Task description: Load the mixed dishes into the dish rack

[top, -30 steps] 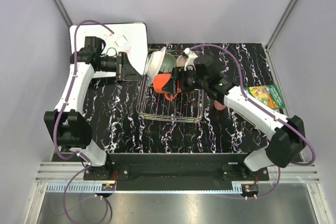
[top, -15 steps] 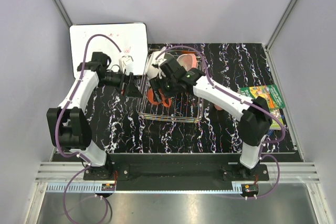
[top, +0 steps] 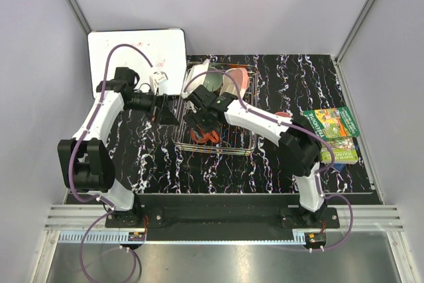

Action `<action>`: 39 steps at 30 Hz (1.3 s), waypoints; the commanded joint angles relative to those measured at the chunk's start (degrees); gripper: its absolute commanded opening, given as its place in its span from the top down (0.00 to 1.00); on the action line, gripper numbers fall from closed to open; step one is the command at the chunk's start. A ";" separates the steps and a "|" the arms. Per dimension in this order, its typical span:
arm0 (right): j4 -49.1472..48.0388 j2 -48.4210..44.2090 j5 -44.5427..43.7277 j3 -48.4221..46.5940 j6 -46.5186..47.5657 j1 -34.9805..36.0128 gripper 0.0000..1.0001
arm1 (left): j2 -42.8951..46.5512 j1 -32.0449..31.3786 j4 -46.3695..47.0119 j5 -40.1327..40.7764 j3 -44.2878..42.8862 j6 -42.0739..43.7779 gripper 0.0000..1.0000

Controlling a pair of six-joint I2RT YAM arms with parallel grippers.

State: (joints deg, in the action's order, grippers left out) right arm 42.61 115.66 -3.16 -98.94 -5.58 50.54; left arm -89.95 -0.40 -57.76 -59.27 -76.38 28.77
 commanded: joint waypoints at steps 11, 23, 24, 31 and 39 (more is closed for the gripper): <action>-1.74 5.98 -3.78 -9.26 2.68 2.80 1.00 | 2.32 2.25 1.07 -0.76 1.58 3.13 0.01; -2.18 5.72 -5.19 -8.21 2.25 2.72 0.80 | 3.29 3.22 1.15 -1.91 1.23 2.16 0.01; -2.27 5.55 -5.45 -7.51 2.33 2.80 0.77 | 3.29 3.30 1.07 -1.91 1.32 2.16 0.01; -4.11 1.16 -6.42 -4.16 1.54 2.72 0.46 | 4.08 3.22 1.16 -2.61 0.71 1.02 0.01; -4.29 -1.75 -6.77 -2.32 1.01 2.72 0.12 | 4.61 3.22 1.07 -2.61 0.09 0.58 0.01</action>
State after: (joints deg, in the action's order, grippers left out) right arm 40.21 119.52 -7.81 -101.71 -4.10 52.88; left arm -87.96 2.72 -57.74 -59.72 -74.85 29.50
